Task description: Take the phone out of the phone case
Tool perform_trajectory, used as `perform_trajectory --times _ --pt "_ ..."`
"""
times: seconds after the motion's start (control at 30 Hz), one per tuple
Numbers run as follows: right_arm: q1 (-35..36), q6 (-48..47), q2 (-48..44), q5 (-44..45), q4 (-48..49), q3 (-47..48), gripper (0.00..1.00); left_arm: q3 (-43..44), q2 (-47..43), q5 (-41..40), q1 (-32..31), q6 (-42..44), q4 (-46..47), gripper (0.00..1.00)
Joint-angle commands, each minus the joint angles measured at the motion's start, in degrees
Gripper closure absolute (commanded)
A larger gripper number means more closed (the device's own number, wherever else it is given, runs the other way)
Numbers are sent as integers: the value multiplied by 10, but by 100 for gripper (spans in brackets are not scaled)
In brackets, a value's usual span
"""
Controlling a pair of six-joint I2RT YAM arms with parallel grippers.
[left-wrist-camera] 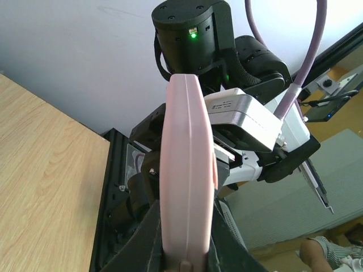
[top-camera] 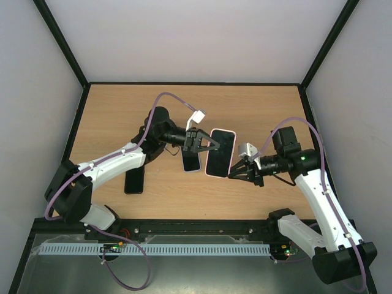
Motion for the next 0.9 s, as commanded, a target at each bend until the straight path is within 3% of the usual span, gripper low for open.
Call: perform_trajectory --times 0.0,0.23,0.63,0.73,0.87 --pt "-3 57 14 87 141 -14 89 29 -19 69 -37 -65 63 97" --pt "-3 179 18 125 248 -36 90 22 -30 67 -40 -59 56 97" --pt "-5 271 22 182 345 -51 90 19 -32 78 -44 -57 55 97" --pt "-5 271 21 188 352 -54 90 15 -32 79 -44 -63 65 97" --pt "-4 192 19 162 299 -51 87 16 -30 83 -44 -75 73 97"
